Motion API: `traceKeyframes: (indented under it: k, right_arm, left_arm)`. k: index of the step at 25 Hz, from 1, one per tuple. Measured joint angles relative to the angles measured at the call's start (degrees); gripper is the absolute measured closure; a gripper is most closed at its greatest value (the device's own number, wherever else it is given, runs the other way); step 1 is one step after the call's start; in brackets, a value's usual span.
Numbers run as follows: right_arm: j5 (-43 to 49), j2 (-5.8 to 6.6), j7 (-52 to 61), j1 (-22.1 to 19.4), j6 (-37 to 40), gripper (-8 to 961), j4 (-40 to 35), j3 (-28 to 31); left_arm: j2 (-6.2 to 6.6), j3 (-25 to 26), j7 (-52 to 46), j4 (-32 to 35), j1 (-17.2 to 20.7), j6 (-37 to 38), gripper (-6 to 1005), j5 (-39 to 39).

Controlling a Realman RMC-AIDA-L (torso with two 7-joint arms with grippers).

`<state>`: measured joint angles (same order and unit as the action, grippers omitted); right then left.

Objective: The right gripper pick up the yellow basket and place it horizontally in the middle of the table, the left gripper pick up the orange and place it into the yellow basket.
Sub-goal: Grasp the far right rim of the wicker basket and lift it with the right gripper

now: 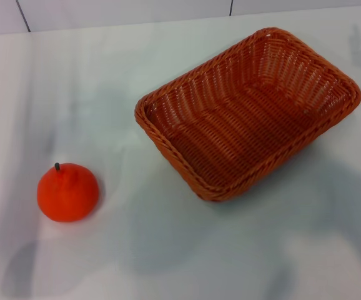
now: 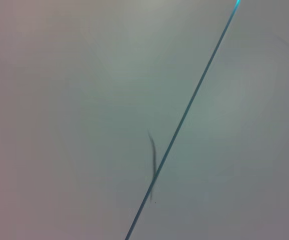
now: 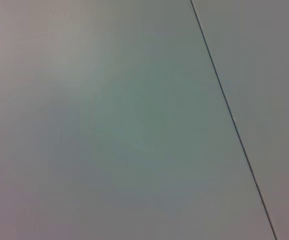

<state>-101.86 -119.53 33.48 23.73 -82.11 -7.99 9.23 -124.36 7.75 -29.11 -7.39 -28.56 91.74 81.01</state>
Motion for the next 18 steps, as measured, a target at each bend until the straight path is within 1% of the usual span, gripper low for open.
traceKeyframes:
  k: [10,12,14,16,17,18]
  right_arm:
    - [0.0,0.01,0.3,0.2,0.4,444,0.0,0.0]
    - [0.1,0.12,1.3,0.2,0.4,443,-0.2,-0.9]
    - [0.1,0.48,4.4,0.3,0.2,443,-1.4,-3.9]
    - [0.2,1.09,11.6,0.5,0.7,443,-4.9,-10.1]
    - [0.3,1.59,17.0,0.7,1.2,443,-7.7,-14.1]
    - [0.6,1.84,21.0,0.7,1.7,444,-10.1,-16.9]
  left_arm:
    - [0.00,-0.3,0.3,0.0,0.0,0.0,82,0.0]
    - [0.00,-0.3,0.3,0.0,0.0,0.0,83,0.0]
    - [0.00,-0.3,0.3,0.0,0.0,0.0,83,0.0]
    - [0.00,-0.3,0.3,0.0,-0.2,0.0,83,0.1]
    - [0.00,-0.3,0.3,0.0,-0.2,0.0,83,0.1]
    - [0.00,-0.3,0.3,0.0,-0.3,0.0,83,0.1]
